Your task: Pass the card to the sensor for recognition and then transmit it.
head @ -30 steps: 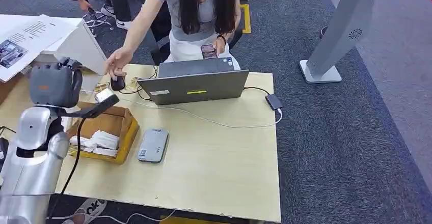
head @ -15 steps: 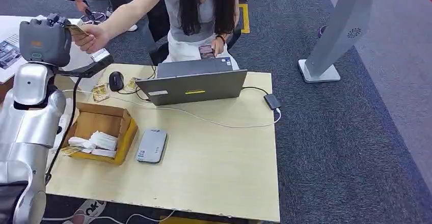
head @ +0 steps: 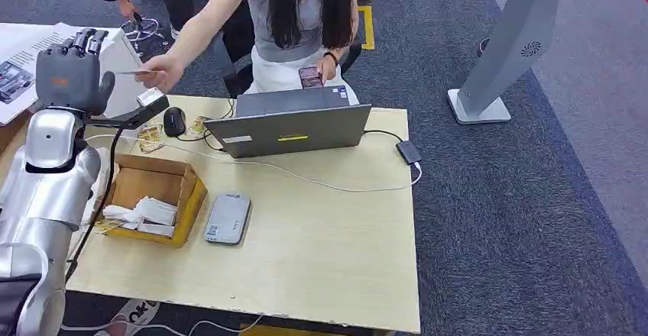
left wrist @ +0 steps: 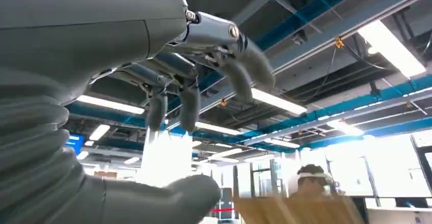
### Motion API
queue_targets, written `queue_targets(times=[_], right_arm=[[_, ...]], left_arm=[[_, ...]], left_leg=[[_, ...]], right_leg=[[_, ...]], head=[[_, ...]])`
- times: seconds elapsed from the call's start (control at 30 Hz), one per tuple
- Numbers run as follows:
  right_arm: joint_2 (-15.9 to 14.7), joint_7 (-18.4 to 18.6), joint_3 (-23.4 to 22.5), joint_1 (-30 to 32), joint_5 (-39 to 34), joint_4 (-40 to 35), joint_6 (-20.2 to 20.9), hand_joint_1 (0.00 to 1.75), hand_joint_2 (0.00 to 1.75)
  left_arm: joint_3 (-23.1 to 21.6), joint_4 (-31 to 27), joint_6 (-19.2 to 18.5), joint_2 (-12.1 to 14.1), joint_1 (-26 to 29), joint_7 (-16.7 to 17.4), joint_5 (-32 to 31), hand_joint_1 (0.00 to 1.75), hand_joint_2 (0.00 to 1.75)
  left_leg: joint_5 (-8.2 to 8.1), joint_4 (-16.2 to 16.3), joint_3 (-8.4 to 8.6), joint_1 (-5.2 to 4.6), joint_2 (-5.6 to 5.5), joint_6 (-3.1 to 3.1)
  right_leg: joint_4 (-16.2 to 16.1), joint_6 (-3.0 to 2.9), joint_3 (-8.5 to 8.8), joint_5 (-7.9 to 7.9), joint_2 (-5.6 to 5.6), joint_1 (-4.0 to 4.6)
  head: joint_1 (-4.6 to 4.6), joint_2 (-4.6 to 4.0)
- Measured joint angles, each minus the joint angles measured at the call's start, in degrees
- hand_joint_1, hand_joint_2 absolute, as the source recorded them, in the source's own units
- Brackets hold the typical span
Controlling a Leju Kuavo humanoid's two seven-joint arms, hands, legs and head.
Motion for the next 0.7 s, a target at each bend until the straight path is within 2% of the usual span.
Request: queue_targets(times=[0.23, 0.43, 0.5, 0.6, 0.67, 0.7], right_arm=[[0.1, 0.1, -0.5, 0.0, -0.1, 0.0, -0.4, 0.00, 1.75], [0.4, -0.2, -1.9, 0.2, -0.7, 0.0, -1.1, 0.00, 1.75], [0.6, -1.0, -2.7, 0.3, -1.4, 0.0, -1.3, 0.00, 1.75], [1.0, -2.0, -4.0, 0.6, -2.3, 0.0, -2.2, 0.00, 1.75], [1.1, -2.4, -4.9, 1.0, -2.5, 0.0, -2.3, 0.00, 1.75], [1.1, -2.4, -5.3, 1.1, -2.6, 0.0, -2.3, 0.00, 1.75]], left_arm=[[0.2, -0.5, 2.0, 0.1, 3.5, -1.9, 2.2, 0.00, 1.75], [2.4, -10.5, 4.4, 0.2, 15.4, -9.3, 11.5, 0.00, 1.75], [4.1, -17.3, 5.6, 0.9, 22.1, -14.5, 19.4, 0.00, 1.75], [8.6, -30.2, 6.6, 1.4, 36.4, -24.2, 33.1, 0.00, 1.75], [13.2, -38.2, 6.0, 0.9, 44.8, -30.2, 38.8, 0.00, 1.75], [15.4, -41.2, 5.4, 0.5, 47.8, -31.9, 39.9, 0.00, 1.75]], left_leg=[[0.00, 0.0, 0.01, -0.01, 0.01, 0.00], [-0.10, 0.0, -0.02, 0.00, 0.07, -0.05], [-0.22, -0.1, 0.05, -0.01, 0.31, -0.15], [-0.55, -0.1, 0.28, -0.01, 0.88, -0.18], [-0.65, -0.1, 0.31, -0.01, 1.01, -0.08], [-0.66, -0.1, 0.27, -0.01, 0.91, -0.06]], right_leg=[[0.0, 0.00, 0.02, 0.00, 0.03, -0.01], [0.0, 0.00, -0.01, -0.05, 0.08, -0.01], [0.0, -0.05, 0.01, -0.09, 0.31, -0.02], [0.0, -0.11, 0.00, -0.20, 0.92, -0.02], [0.0, -0.10, -0.06, -0.32, 0.98, -0.01], [0.0, 0.03, -0.04, -0.46, 0.90, -0.01]], head=[[0.00, 0.00], [0.00, 0.00], [-0.04, 0.00], [-0.02, 0.00], [-0.04, 0.00], [0.00, 0.00]])
